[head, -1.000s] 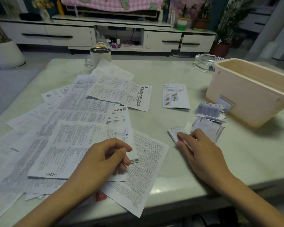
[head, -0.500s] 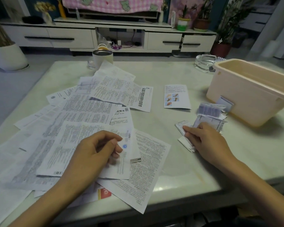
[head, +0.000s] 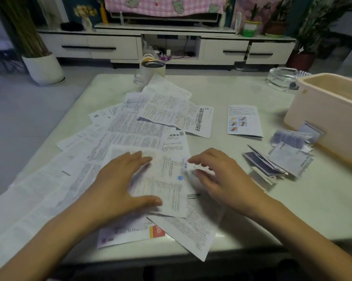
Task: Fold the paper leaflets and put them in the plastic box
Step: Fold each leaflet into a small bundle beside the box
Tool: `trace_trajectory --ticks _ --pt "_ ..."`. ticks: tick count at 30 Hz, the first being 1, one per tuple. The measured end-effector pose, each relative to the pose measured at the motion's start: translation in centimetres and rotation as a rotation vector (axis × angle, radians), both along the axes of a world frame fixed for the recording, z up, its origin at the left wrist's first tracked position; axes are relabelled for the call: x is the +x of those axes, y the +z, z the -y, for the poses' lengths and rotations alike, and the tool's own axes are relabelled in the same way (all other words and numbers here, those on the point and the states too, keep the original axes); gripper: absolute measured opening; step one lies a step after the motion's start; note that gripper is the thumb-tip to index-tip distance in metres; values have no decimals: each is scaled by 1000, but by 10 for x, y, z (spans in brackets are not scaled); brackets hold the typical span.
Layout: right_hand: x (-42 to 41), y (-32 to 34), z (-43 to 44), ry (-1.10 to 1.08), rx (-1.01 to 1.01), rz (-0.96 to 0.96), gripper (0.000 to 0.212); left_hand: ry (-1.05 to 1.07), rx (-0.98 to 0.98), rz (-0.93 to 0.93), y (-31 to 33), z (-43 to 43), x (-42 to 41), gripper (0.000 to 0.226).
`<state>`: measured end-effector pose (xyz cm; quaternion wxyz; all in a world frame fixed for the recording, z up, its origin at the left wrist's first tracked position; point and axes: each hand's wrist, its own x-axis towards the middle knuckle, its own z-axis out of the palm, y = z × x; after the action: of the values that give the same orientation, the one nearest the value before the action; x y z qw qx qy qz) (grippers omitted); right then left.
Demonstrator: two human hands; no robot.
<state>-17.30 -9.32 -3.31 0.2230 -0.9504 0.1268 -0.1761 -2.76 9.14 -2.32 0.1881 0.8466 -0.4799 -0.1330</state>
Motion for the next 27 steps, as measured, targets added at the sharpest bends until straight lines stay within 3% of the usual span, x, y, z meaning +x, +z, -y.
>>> trace_trajectory --ticks 3,5,7,10,14,17,19,22,25,27 --pt "10 -5 -5 84 -23 -57 44 -42 210 22 -11 -1 -1 138" --pt "12 -8 -5 128 -27 -78 46 -57 239 -1 -13 -1 -2 130" --pt "12 -12 -6 150 -24 -78 44 -57 232 -31 -11 -2 0 122" --pt "9 -13 -5 107 73 -34 43 -86 207 -25 -6 -4 0 130" --pt "10 -13 -2 26 121 136 37 -101 69 -21 2 -7 -7 115" --pt "10 -9 -1 -40 270 235 30 -98 3 10 0 -9 -6 114" --pt "8 -5 -1 -77 361 262 33 -82 8 33 -2 -10 -6 102" --pt "6 -1 -1 -130 484 304 34 -64 -104 46 0 -9 -6 67" --pt "8 5 -2 -180 751 436 33 89 -420 -182 18 -7 -9 23" --pt "7 12 -4 -161 1001 440 37 233 -599 -548 29 -5 -13 24"
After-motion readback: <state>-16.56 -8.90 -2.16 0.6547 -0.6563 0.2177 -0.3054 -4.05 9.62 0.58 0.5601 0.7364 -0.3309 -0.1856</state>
